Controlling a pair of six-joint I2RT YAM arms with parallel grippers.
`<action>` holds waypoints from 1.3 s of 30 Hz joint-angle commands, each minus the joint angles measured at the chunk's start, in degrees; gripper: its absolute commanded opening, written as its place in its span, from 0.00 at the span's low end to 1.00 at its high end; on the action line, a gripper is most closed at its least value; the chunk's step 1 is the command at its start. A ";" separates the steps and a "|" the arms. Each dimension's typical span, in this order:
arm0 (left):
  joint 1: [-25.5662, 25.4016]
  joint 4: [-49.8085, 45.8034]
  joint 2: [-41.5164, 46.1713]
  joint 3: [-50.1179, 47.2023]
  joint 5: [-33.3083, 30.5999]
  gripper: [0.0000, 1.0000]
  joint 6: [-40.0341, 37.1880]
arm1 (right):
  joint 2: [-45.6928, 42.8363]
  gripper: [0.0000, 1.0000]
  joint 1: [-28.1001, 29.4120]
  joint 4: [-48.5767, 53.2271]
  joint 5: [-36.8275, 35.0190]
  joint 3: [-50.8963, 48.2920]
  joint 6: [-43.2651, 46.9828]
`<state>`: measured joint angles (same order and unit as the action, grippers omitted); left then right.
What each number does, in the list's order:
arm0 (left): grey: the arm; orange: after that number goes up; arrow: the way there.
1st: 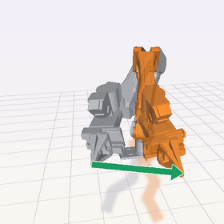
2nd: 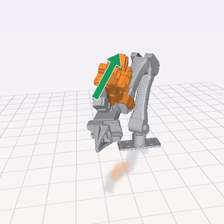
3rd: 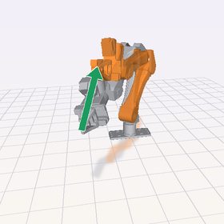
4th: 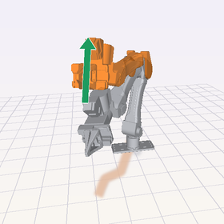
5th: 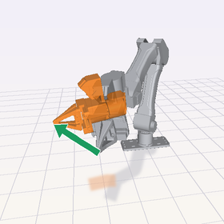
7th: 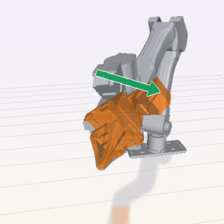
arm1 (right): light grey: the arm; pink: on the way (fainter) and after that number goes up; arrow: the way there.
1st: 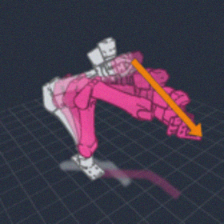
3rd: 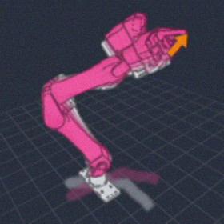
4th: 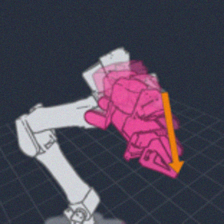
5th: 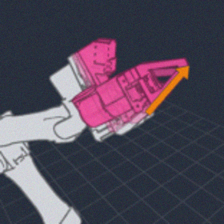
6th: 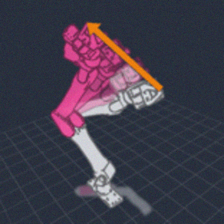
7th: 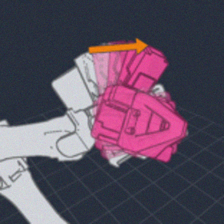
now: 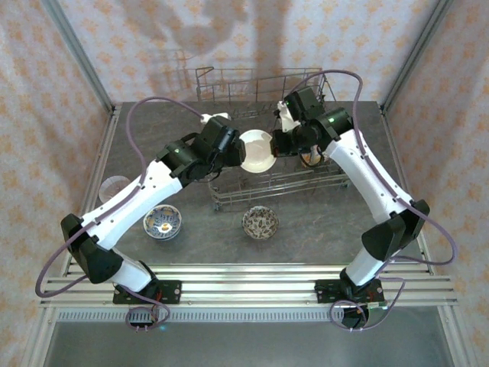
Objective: Load the bowls into the dish rack
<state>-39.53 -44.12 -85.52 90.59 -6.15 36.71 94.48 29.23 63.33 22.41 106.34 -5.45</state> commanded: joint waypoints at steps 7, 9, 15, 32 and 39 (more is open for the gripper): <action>13.02 0.01 8.43 -6.41 5.98 0.60 0.21 | 7.63 0.00 -2.45 0.85 -17.69 11.51 -4.88; 17.53 1.05 11.33 -11.20 10.31 0.55 0.03 | 8.09 0.00 -2.60 0.66 -24.96 11.99 -5.83; 27.52 1.77 13.36 -22.46 22.19 0.41 -1.73 | 9.23 0.00 -2.57 1.77 -39.73 13.32 -7.07; 28.77 5.84 2.01 -34.63 29.49 0.35 -6.65 | 17.67 0.00 -2.36 10.96 -59.46 21.16 -13.35; 23.41 6.62 -2.40 -32.08 27.69 0.32 -6.27 | 20.89 0.00 -2.29 13.14 -63.82 23.09 -10.03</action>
<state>-13.82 -38.85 -85.93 56.58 22.09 31.07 114.69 26.48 74.22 -35.29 127.42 -16.27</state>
